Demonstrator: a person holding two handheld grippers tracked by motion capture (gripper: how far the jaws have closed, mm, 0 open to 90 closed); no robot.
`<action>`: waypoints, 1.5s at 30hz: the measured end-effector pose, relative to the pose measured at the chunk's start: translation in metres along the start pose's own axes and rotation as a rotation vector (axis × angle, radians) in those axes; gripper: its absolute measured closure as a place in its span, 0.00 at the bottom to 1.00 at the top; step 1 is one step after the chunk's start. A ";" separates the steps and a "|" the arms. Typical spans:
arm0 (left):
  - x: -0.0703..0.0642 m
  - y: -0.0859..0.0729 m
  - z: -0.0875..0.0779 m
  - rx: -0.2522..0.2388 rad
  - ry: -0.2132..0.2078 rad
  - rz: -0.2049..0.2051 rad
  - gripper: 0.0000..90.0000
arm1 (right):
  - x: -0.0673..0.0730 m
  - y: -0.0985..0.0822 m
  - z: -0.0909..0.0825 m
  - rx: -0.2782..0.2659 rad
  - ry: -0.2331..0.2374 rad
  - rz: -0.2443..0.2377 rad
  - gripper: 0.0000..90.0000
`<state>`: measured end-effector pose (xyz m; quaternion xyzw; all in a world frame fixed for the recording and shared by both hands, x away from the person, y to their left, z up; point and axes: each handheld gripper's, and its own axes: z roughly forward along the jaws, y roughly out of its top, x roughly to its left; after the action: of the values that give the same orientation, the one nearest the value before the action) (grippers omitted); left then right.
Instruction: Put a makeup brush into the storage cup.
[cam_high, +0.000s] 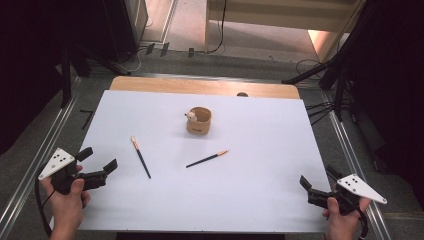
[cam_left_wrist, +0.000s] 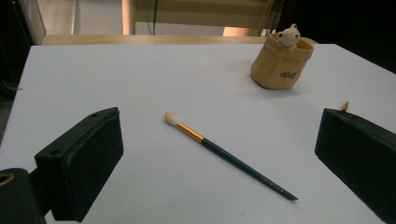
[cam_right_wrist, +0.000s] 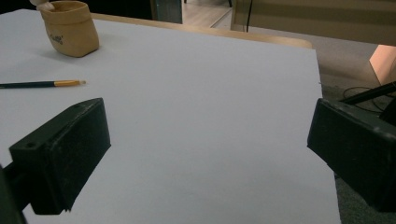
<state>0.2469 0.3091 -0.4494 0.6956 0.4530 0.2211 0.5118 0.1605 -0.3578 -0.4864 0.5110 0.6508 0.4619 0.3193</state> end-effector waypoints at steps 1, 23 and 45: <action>-0.001 0.001 0.002 0.001 -0.006 -0.007 0.02 | 0.001 0.000 0.000 -0.003 0.002 -0.001 0.00; -0.025 0.022 0.036 0.101 -0.025 0.012 0.02 | 0.010 0.006 -0.002 -0.106 0.177 -0.022 0.00; -0.030 0.036 0.077 0.353 0.090 -0.047 0.16 | 0.008 0.004 -0.001 -0.075 0.145 -0.026 0.00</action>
<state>0.3059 0.2412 -0.4414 0.7532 0.5234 0.1571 0.3661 0.1585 -0.3506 -0.4821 0.4554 0.6610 0.5177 0.2961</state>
